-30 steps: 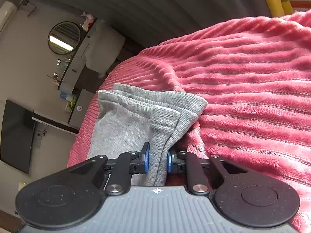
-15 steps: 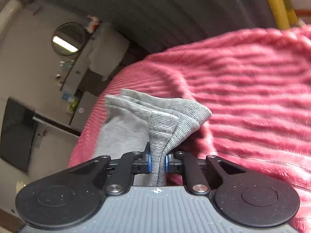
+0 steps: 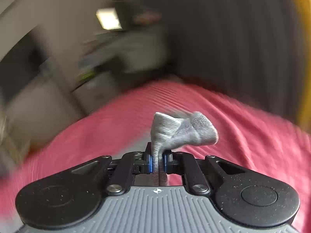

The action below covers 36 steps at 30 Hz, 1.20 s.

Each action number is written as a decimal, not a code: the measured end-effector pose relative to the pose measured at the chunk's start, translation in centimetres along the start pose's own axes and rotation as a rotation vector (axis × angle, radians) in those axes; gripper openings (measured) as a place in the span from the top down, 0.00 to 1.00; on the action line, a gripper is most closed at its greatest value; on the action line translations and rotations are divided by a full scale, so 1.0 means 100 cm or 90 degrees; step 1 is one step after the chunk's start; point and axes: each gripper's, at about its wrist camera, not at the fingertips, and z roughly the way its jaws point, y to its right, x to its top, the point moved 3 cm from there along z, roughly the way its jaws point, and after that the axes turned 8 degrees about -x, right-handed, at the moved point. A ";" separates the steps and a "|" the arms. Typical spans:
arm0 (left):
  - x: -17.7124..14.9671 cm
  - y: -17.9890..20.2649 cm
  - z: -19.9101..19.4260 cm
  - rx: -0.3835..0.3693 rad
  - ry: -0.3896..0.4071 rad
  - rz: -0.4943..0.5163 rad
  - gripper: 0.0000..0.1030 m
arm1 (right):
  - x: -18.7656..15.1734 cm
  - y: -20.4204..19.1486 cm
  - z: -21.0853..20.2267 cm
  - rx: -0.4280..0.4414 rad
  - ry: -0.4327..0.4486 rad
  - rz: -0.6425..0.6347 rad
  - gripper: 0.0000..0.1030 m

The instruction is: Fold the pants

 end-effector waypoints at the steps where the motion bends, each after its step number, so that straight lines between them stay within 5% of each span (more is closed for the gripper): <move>1: 0.002 -0.007 -0.004 -0.005 0.007 -0.017 0.02 | 0.000 -0.038 -0.011 0.035 0.019 -0.076 0.90; 3: 0.004 -0.019 -0.009 -0.013 0.014 -0.046 0.02 | -0.023 -0.117 -0.031 0.144 0.011 -0.221 0.90; 6: -0.001 -0.034 -0.012 -0.017 0.013 -0.078 0.02 | -0.108 -0.214 -0.049 0.236 -0.005 -0.474 0.90; 10: -0.017 -0.053 -0.008 -0.040 -0.029 -0.141 0.02 | -0.222 -0.260 -0.025 0.253 -0.141 -0.604 0.85; 12: -0.017 -0.061 -0.008 -0.064 -0.023 -0.176 0.02 | -0.236 -0.261 -0.033 0.227 -0.070 -0.620 0.85; 19: -0.015 -0.054 0.005 -0.057 -0.038 -0.165 0.02 | -0.208 -0.253 -0.059 0.256 -0.055 -0.529 0.87; 26: -0.017 -0.057 0.002 -0.052 -0.031 -0.178 0.02 | -0.233 -0.239 -0.067 0.269 -0.078 -0.571 0.82; 28: -0.016 -0.055 0.003 -0.047 -0.035 -0.170 0.02 | -0.223 -0.236 -0.074 0.310 -0.091 -0.536 0.59; 31: -0.015 -0.051 0.003 -0.044 -0.041 -0.156 0.02 | -0.200 -0.219 -0.082 0.389 -0.132 -0.433 0.39; 34: -0.006 -0.034 -0.003 -0.052 -0.005 -0.116 0.02 | -0.164 -0.179 -0.078 0.372 -0.133 -0.225 0.10; 36: 0.003 -0.012 -0.003 -0.080 0.008 -0.084 0.02 | -0.146 -0.145 -0.063 0.330 -0.154 -0.083 0.10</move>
